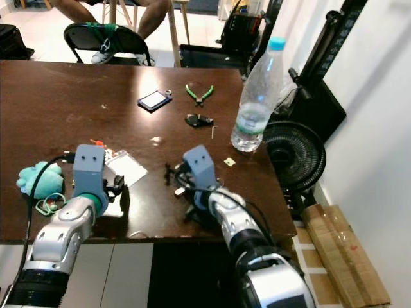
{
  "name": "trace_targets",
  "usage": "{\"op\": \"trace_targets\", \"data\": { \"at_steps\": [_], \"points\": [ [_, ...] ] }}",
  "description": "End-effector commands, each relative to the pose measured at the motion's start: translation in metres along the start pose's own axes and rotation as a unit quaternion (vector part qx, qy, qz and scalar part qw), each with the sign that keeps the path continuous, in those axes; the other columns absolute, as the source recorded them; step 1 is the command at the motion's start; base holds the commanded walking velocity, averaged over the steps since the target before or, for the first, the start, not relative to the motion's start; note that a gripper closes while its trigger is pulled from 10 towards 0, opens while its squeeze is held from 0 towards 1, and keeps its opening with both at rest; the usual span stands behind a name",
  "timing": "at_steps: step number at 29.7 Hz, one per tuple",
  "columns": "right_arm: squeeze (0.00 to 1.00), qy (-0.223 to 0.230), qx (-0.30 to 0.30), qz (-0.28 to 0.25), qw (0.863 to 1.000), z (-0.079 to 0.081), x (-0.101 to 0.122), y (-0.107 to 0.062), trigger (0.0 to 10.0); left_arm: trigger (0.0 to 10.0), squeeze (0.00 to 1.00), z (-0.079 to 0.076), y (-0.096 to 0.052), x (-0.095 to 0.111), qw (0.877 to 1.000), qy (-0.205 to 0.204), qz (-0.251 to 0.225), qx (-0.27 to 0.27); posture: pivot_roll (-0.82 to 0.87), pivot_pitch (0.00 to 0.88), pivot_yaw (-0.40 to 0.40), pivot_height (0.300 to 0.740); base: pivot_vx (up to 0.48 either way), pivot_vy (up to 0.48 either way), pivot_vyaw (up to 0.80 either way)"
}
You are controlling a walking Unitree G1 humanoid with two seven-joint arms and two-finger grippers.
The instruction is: Hang keys on a hook
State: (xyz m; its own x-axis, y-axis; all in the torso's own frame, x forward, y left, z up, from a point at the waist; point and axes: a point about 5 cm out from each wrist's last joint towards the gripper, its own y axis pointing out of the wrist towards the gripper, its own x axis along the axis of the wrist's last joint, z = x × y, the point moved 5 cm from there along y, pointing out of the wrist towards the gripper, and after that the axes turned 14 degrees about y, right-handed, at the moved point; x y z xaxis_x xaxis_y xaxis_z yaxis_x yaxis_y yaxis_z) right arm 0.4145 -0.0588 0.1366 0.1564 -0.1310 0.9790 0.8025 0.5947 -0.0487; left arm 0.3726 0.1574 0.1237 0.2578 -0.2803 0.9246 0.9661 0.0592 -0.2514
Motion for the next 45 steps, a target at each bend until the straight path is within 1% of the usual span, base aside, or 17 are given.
{"op": "trace_targets", "data": {
  "at_steps": [1,2,3,4,5,7,8,9,10,12,14,15,16,19,29,34,45],
  "points": [
    [0.00,0.010,0.002,-0.053,0.999,-0.001,0.025,-0.002,10.0,10.0,0.00,0.000,-0.005,0.008,1.000,0.006,-0.015,-0.001,-0.06,0.081,0.023,0.740,0.000,0.000,0.00],
    [0.00,0.016,0.000,-0.087,0.996,-0.001,0.039,-0.006,10.0,10.0,0.00,0.001,-0.009,0.018,0.999,0.015,-0.038,0.002,-0.06,0.081,0.023,0.740,0.000,0.000,0.00],
    [0.00,0.016,0.000,-0.087,0.996,-0.001,0.039,-0.006,10.0,10.0,0.00,0.001,-0.009,0.018,0.999,0.015,-0.038,0.002,-0.06,0.081,0.023,0.740,0.000,0.000,0.00],
    [0.00,0.014,-0.011,-0.125,0.992,-0.002,0.053,-0.013,10.0,10.0,0.00,0.003,-0.016,0.033,0.997,0.028,-0.070,0.009,-0.06,0.077,0.029,0.740,0.000,0.000,0.00],
    [0.00,0.014,-0.011,-0.125,0.992,-0.002,0.053,-0.013,10.0,10.0,0.00,0.003,-0.016,0.033,0.997,0.028,-0.070,0.009,-0.06,0.077,0.029,0.740,0.000,0.000,0.00],
    [0.00,0.011,-0.048,-0.190,0.981,-0.005,0.071,-0.032,10.0,10.0,0.00,0.007,-0.033,0.057,0.989,0.064,-0.128,0.020,-0.07,0.069,0.044,0.740,0.000,0.000,0.00],
    [0.00,0.011,-0.048,-0.190,0.981,-0.005,0.071,-0.032,10.0,10.0,0.00,0.007,-0.033,0.057,0.989,0.064,-0.128,0.020,-0.07,0.069,0.044,0.740,0.000,0.000,0.00],
    [0.00,0.011,-0.065,-0.216,0.974,-0.004,0.077,-0.041,10.0,10.0,0.00,0.009,-0.039,0.065,0.986,0.077,-0.147,0.025,-0.07,0.065,0.050,0.740,0.000,0.000,0.00],
    [0.00,0.011,-0.065,-0.216,0.974,-0.004,0.077,-0.041,10.0,10.0,0.00,0.009,-0.039,0.065,0.986,0.077,-0.147,0.025,-0.07,0.065,0.050,0.740,0.000,0.000,0.00],
    [0.00,0.014,-0.082,-0.246,0.966,0.003,0.083,-0.049,10.0,10.0,0.00,0.013,-0.048,0.076,0.981,0.085,-0.171,0.035,-0.07,0.057,0.062,0.740,0.000,0.000,0.00],
    [0.00,0.014,-0.082,-0.246,0.966,0.003,0.083,-0.049,10.0,10.0,0.00,0.013,-0.048,0.076,0.981,0.085,-0.171,0.035,-0.07,0.057,0.062,0.740,0.000,0.000,0.00],
    [0.00,0.021,-0.084,-0.254,0.963,0.007,0.084,-0.050,10.0,10.0,0.00,0.014,-0.050,0.080,0.980,0.085,-0.177,0.036,-0.07,0.056,0.065,0.740,0.000,0.000,0.00],
    [0.00,0.021,-0.084,-0.254,0.963,0.007,0.084,-0.050,10.0,10.0,0.00,0.014,-0.050,0.080,0.980,0.085,-0.177,0.036,-0.07,0.056,0.065,0.740,0.000,0.000,0.00],
    [0.00,0.033,-0.085,-0.256,0.962,0.015,0.084,-0.048,10.0,10.0,0.00,0.015,-0.052,0.085,0.978,0.087,-0.185,0.039,-0.06,0.049,0.066,0.740,0.000,0.000,0.00],
    [0.00,0.035,-0.097,-0.255,0.961,0.016,0.087,-0.050,10.0,10.0,0.00,0.019,-0.054,0.083,0.979,0.088,-0.179,0.047,-0.05,0.048,0.066,0.740,0.000,0.000,0.00],
    [0.00,0.033,-0.104,-0.252,0.962,0.018,0.086,-0.050,10.0,10.0,0.00,0.017,-0.054,0.079,0.978,0.105,-0.173,0.046,-0.05,0.046,0.069,0.740,-0.392,0.000,0.00],
    [0.00,0.035,-0.104,-0.249,0.962,0.020,0.086,-0.049,10.0,10.0,0.00,0.018,-0.055,0.077,0.979,0.106,-0.169,0.047,-0.05,0.044,0.069,0.740,-0.475,0.000,0.00]
  ]
}}
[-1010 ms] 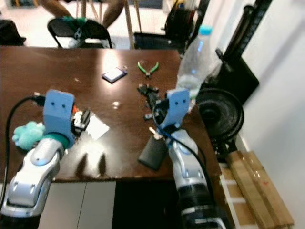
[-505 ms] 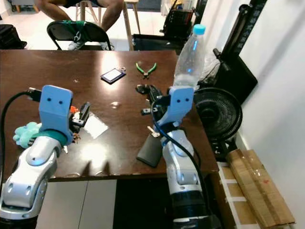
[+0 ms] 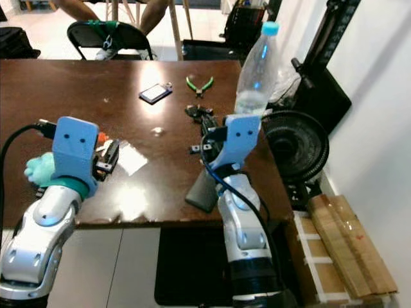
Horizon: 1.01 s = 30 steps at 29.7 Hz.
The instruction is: Hang keys on a hook
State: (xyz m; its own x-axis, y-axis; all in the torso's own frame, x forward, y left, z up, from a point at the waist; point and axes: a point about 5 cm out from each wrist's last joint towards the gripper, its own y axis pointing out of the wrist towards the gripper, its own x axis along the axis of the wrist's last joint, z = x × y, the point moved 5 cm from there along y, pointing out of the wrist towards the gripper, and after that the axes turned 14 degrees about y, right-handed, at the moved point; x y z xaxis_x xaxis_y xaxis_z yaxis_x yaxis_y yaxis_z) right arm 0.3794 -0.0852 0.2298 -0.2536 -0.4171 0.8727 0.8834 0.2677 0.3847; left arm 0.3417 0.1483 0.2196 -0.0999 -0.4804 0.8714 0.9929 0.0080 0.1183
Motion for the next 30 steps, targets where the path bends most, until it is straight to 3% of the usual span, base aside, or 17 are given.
{"op": "trace_targets", "data": {
  "at_steps": [1,30],
  "points": [
    [0.00,-0.001,0.000,0.005,1.000,0.0014,-0.0022,-0.0020,10.0,10.0,0.00,-0.0011,-0.0029,-0.0056,1.000,0.005,0.011,-0.003,-0.05,0.045,0.070,0.740,-0.480,0.000,0.00],
    [0.00,-0.018,0.010,0.017,1.000,0.0023,-0.0066,-0.0023,10.0,10.0,0.00,-0.0032,-0.0012,-0.0074,1.000,0.008,0.012,-0.006,-0.05,0.025,0.071,0.740,-0.471,0.000,0.00]
  ]
}}
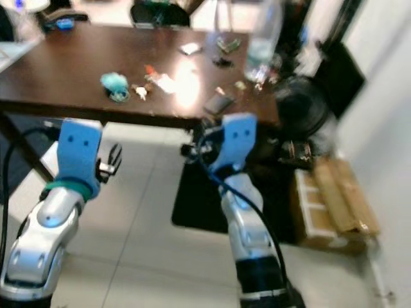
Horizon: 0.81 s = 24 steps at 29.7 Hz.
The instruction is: Hang keys on a hook
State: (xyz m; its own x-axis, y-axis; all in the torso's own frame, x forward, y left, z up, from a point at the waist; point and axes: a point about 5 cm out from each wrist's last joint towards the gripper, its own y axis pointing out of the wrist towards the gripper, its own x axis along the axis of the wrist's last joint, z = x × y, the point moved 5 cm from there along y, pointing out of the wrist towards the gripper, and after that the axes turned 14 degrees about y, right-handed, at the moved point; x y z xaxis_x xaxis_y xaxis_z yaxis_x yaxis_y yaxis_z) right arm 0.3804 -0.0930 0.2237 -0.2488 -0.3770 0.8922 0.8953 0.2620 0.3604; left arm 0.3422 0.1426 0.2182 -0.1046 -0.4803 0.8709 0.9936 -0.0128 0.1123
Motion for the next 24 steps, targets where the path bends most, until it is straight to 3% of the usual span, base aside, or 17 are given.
{"op": "trace_targets", "data": {
  "at_steps": [1,6,12,24],
  "points": [
    [0.00,0.002,0.019,0.006,1.000,0.011,-0.004,0.001,10.0,10.0,0.00,0.002,-0.002,-0.009,1.000,0.007,0.015,0.004,-0.05,0.025,0.071,0.740,-0.375,0.000,0.00],
    [0.00,-0.008,0.022,0.010,1.000,0.012,-0.005,0.001,10.0,10.0,0.00,0.001,-0.001,-0.009,1.000,0.001,0.015,0.002,-0.05,0.025,0.071,0.740,-0.150,0.000,0.10],
    [0.00,-0.024,0.035,0.009,0.999,0.015,-0.005,0.001,10.0,10.0,0.00,-0.010,0.000,-0.010,0.999,-0.018,0.038,-0.021,-0.05,0.030,0.071,0.740,0.000,0.000,0.79],
    [0.00,-0.026,0.043,0.000,0.999,0.020,-0.001,0.003,10.0,10.0,0.00,-0.012,0.002,-0.002,0.999,-0.013,0.020,-0.026,-0.05,0.030,0.076,0.740,0.000,0.000,0.79]
  ]
}}
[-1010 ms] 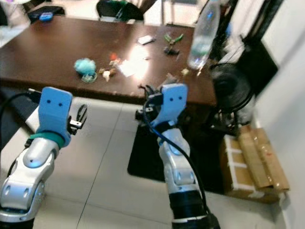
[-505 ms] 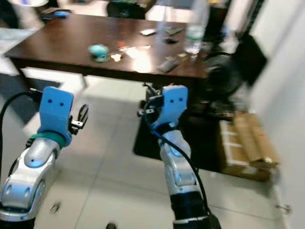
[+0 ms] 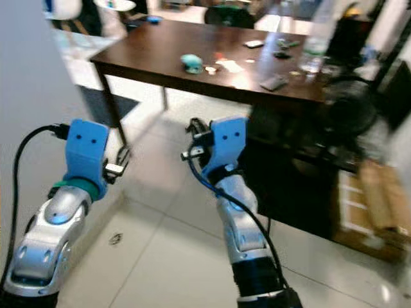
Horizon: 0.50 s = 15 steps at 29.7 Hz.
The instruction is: Hang keys on a hook
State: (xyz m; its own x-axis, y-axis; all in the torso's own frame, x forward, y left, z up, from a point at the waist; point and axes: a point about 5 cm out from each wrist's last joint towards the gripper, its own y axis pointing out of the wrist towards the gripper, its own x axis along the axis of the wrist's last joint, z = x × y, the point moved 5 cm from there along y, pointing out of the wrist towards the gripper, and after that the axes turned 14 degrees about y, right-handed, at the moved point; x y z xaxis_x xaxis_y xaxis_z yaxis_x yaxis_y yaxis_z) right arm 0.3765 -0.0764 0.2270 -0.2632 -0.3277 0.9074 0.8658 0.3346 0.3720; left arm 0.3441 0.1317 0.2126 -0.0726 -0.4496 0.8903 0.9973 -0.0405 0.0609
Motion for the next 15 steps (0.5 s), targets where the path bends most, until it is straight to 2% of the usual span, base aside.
{"op": "trace_targets", "data": {
  "at_steps": [1,15],
  "points": [
    [0.00,0.000,0.004,-0.005,1.000,0.0027,0.0021,0.0020,10.0,10.0,0.00,0.0004,0.0009,-0.0018,1.000,0.005,0.003,-0.001,-0.05,0.030,0.076,0.740,0.000,0.000,0.79],
    [0.00,-0.001,0.006,-0.005,1.000,0.0030,0.0021,0.0023,10.0,10.0,0.00,-0.0009,0.0012,0.0017,1.000,0.008,-0.004,-0.004,-0.05,0.033,0.074,0.740,0.000,0.000,0.79]
  ]
}}
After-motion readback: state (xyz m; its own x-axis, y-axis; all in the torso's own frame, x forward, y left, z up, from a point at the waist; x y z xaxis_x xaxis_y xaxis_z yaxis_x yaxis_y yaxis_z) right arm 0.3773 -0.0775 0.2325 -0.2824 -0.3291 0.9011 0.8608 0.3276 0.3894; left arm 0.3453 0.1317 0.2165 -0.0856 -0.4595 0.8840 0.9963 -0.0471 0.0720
